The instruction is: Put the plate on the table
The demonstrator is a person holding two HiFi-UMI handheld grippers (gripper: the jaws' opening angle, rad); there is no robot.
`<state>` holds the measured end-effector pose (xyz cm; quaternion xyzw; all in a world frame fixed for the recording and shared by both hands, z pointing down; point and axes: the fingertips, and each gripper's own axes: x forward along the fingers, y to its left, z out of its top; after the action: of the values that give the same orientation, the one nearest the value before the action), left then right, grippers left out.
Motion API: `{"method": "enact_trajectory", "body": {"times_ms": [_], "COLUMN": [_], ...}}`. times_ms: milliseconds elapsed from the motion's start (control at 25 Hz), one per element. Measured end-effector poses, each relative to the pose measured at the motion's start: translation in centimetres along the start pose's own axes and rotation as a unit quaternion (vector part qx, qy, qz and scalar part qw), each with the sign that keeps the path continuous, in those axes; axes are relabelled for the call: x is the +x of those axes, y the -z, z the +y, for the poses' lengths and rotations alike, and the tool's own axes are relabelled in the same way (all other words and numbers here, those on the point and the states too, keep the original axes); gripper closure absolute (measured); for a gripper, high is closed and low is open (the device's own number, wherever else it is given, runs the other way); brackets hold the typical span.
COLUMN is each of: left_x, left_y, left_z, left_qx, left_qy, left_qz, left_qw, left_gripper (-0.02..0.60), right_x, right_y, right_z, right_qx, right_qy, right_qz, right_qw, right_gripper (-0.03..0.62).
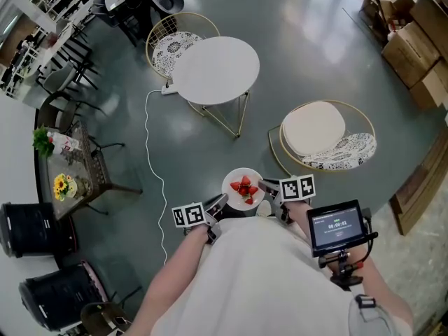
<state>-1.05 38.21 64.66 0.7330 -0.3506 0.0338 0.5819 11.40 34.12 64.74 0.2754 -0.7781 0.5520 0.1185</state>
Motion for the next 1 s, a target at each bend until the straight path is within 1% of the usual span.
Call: {"method": "enact_trajectory", "body": {"times_ms": [280, 480, 640, 1000], "left_x": [0.22, 0.39, 0.53, 0.05], "left_y": [-0.01, -0.27, -0.27, 0.11], "left_z": [0.17, 0.13, 0.28, 0.38], "left_qx": [0.013, 0.015, 0.025, 0.022], "left_qy": [-0.008, -0.007, -0.011, -0.020], "left_qz": [-0.002, 0.005, 0.011, 0.011], "left_qw": [0.9999, 0.9998, 0.9996, 0.9995], "left_gripper": [0.569, 0.569, 0.569, 0.569], "right_x": [0.00, -0.01, 0.05, 0.30], "right_y": [0.02, -0.15, 0.06, 0.50], "right_z": [-0.16, -0.23, -0.46, -0.31], "right_qx": [-0.001, 0.002, 0.004, 0.006], "right_qy": [0.001, 0.000, -0.003, -0.008], "right_qz": [0.000, -0.005, -0.008, -0.004], "right_qw": [1.000, 1.000, 1.000, 1.000], "right_gripper": [0.562, 0.562, 0.562, 0.562]}}
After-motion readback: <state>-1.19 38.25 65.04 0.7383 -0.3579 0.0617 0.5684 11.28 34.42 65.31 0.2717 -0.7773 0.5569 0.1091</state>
